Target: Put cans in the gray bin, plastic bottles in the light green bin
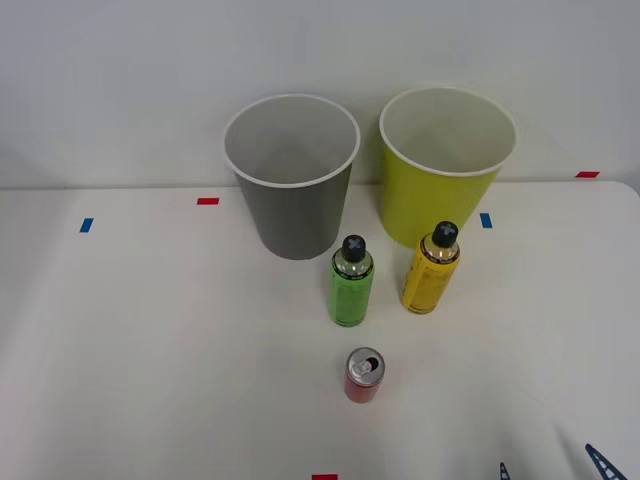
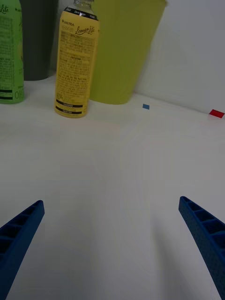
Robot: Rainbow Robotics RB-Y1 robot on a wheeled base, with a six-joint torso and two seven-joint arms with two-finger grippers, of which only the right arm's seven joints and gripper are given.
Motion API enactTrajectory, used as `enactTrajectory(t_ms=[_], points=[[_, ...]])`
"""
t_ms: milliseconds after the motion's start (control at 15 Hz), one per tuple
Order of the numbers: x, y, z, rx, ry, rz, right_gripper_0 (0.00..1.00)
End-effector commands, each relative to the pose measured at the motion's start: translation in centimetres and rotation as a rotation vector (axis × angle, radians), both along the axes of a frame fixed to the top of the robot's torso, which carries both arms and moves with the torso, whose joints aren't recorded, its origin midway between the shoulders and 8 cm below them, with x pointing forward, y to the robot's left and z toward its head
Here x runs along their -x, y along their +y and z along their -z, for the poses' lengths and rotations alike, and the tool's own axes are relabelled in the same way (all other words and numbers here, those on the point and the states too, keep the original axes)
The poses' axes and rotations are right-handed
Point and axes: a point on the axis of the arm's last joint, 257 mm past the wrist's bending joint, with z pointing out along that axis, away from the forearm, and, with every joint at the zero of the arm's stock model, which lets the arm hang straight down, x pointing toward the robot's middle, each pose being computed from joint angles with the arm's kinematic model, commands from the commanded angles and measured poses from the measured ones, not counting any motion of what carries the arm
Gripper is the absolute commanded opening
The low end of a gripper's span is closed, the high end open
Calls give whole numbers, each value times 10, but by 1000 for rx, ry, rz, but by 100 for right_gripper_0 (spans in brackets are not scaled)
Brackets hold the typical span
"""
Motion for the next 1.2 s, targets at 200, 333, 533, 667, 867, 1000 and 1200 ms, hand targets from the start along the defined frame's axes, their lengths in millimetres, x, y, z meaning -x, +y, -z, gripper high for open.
enactTrajectory(t_ms=[200,333,533,667,867,1000,1200], points=[[-43,39,-17,-133,-68,-52,100],[-64,49,-26,-159,-100,-63,100],[-99,54,-38,-180,-127,-58,100],[-129,62,-52,-210,-156,-59,100],[-161,75,-69,-260,-178,-61,100],[-178,82,-79,-292,-187,-67,100],[-199,92,-84,-305,-165,-75,100]])
